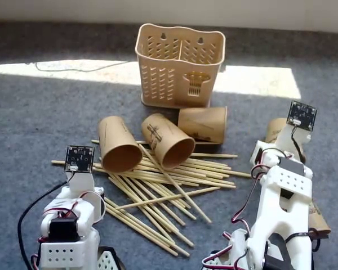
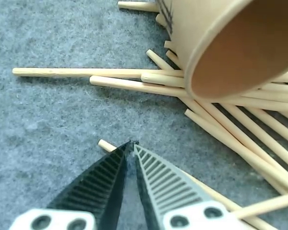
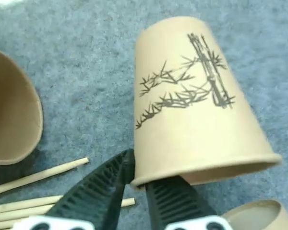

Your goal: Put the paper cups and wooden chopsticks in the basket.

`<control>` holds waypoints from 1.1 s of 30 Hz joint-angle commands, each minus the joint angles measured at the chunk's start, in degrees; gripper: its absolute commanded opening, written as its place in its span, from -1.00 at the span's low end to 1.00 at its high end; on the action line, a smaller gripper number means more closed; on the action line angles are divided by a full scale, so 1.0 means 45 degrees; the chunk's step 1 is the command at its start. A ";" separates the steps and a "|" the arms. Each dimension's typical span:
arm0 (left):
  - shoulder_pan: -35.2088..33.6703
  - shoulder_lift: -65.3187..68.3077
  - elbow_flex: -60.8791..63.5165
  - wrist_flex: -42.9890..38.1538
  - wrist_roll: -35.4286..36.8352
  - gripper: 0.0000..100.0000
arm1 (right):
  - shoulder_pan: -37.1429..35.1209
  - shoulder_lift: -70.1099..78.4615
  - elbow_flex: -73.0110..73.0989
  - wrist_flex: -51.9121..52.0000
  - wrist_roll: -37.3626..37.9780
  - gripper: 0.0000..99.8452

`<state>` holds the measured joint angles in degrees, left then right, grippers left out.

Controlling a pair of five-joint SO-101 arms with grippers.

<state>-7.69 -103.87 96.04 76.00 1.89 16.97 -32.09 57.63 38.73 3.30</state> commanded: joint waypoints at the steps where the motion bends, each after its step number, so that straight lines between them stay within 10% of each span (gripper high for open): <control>1: 0.0225 -0.0147 0.0225 0.0020 0.0059 -0.99 | 0.0049 -0.0459 -0.0772 0.1065 0.0664 -0.99; 33: 0.0225 -0.0147 0.0225 0.0020 0.0059 -0.99 | -0.0225 -0.6183 -0.2295 0.6515 0.4532 -0.99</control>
<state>-7.69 -103.87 96.04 76.00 1.89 16.97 -58.02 49.89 67.56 22.02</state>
